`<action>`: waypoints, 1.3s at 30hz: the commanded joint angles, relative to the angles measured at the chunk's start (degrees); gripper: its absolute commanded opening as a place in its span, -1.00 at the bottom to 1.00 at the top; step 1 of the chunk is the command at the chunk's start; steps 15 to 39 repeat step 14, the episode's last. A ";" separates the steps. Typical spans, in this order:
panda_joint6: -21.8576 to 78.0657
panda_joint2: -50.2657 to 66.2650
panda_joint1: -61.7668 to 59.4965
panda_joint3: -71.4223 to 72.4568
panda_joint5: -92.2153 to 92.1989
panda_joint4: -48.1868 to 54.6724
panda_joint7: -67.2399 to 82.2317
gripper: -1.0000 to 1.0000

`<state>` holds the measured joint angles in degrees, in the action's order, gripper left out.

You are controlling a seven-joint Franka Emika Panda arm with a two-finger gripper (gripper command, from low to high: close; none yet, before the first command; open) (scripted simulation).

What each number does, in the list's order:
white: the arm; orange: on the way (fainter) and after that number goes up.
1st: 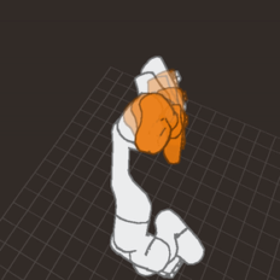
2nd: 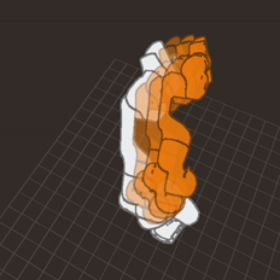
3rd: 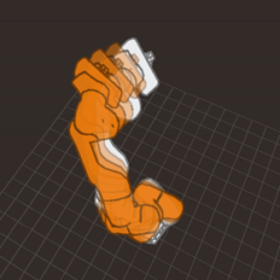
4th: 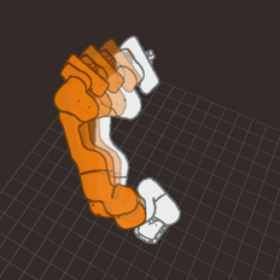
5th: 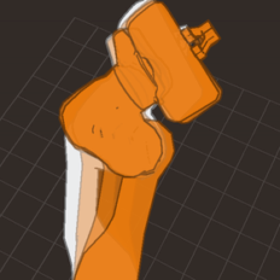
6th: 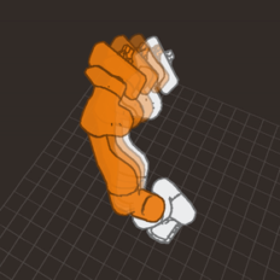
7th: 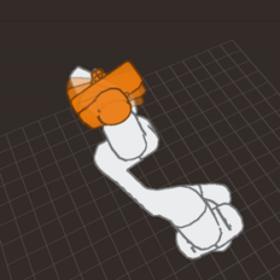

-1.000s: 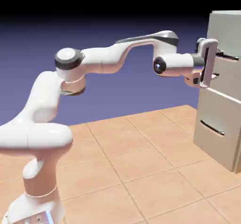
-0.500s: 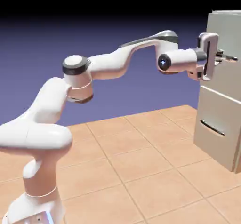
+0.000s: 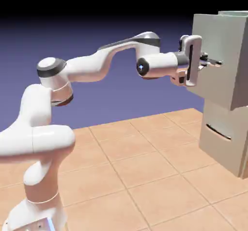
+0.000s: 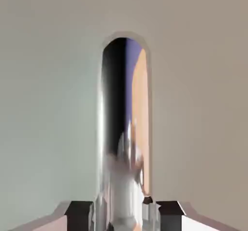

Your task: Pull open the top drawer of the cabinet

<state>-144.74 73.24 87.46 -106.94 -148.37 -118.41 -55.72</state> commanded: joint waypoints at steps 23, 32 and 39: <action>1.63 4.32 23.56 -11.23 6.71 -24.23 0.44 1.00; 1.63 4.32 23.56 -11.23 6.71 -24.23 0.44 1.00; 1.63 4.32 23.56 -11.23 6.71 -24.23 0.44 1.00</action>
